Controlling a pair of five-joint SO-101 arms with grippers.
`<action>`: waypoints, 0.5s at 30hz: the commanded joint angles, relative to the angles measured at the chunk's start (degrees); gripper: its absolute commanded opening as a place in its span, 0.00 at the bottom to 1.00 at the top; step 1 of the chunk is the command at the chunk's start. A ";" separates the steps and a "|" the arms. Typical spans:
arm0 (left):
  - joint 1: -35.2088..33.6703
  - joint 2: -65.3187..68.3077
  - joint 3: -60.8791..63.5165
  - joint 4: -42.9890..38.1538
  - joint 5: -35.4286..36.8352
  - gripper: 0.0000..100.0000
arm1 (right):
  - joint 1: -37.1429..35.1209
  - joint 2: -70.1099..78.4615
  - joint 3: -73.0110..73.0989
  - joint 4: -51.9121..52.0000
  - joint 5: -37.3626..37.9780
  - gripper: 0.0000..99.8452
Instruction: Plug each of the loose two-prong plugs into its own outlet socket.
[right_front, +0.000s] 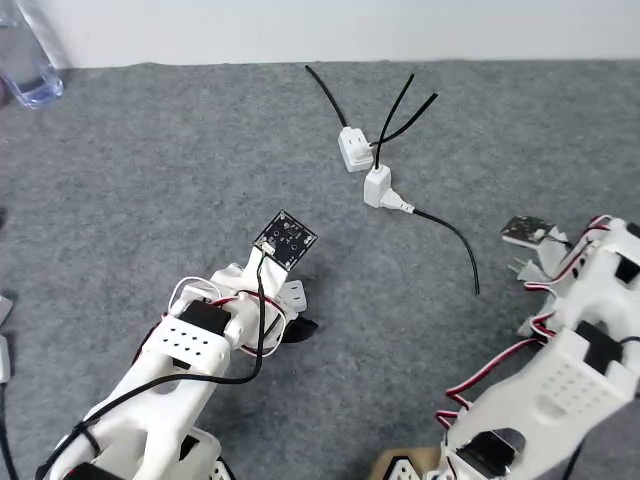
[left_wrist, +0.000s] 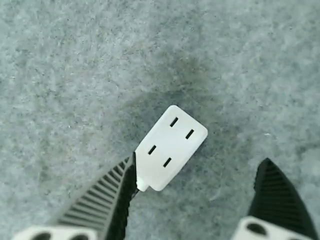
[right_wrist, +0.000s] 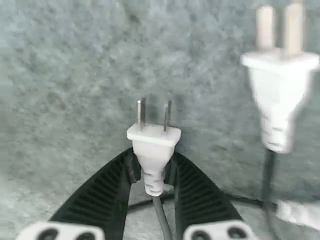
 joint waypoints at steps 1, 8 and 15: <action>0.00 -0.26 -2.33 0.35 0.53 0.35 | -2.07 -4.35 -0.70 4.53 0.62 0.01; 0.09 -0.26 -2.33 0.35 0.62 0.35 | -6.29 -11.47 -0.44 10.68 -0.44 0.01; 0.09 -0.26 -2.33 0.35 5.36 0.35 | -11.56 -14.73 -0.44 11.12 -8.26 0.01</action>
